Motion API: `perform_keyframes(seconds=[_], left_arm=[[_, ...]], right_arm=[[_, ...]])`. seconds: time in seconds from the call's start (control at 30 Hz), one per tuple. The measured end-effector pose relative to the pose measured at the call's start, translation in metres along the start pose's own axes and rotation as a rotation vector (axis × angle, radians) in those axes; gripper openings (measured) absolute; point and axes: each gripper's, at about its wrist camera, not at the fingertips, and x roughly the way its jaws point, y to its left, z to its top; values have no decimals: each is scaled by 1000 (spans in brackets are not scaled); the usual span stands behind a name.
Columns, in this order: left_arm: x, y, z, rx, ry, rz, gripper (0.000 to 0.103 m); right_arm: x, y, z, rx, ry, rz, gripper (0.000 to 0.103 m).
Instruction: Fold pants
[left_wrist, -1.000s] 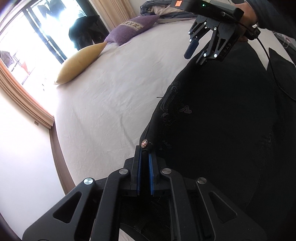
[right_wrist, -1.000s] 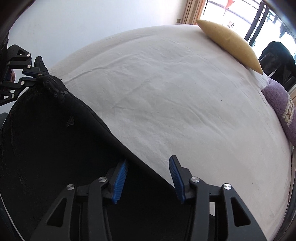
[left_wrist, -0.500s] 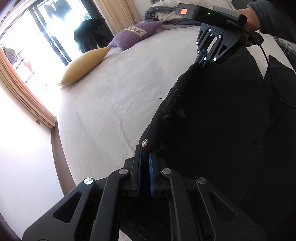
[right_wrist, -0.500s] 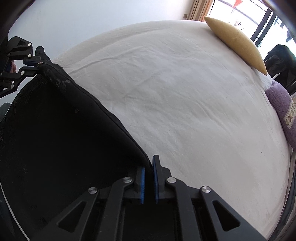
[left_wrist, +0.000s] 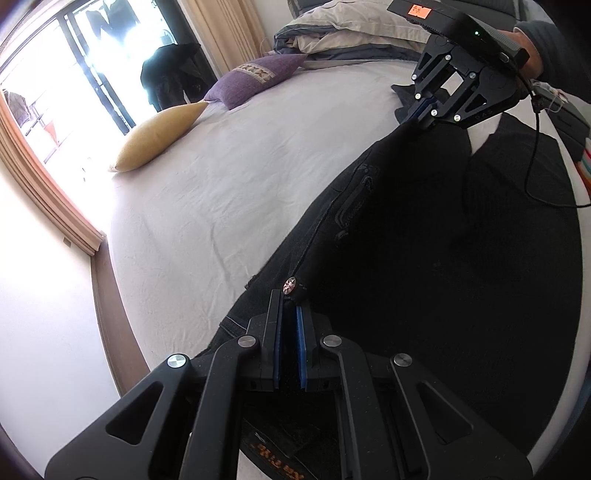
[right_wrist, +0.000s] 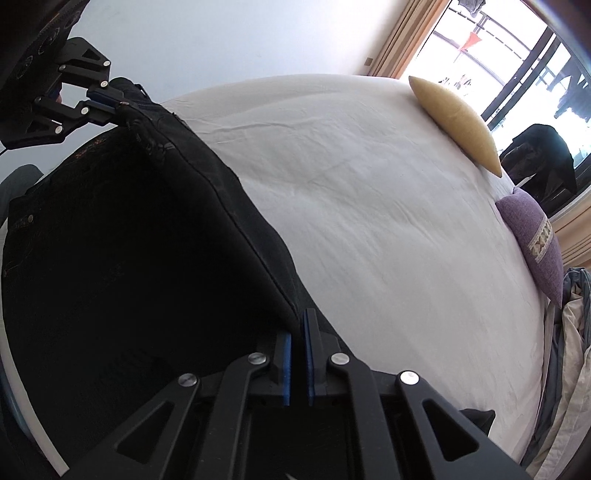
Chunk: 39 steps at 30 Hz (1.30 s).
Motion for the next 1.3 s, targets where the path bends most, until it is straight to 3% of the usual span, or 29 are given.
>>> perform_keyframes(seconds=[0.23,0.5,1.0,1.3], left_arm=[[-17,-46,-34,92,39,-67,5],[-37,-92,-70,163,78,-116,5],[-59,-133,-118,280,126,-193,4],[-59,-127,-131,347,134,-221,4]], right_arm=[[-20,65,-36,-124,30,-32,6],[-28,109,-71,-153,66,-71,5],[-31,175,-110,-213,117,-136,5],[-30,197,-122,-298,159,-127,5]])
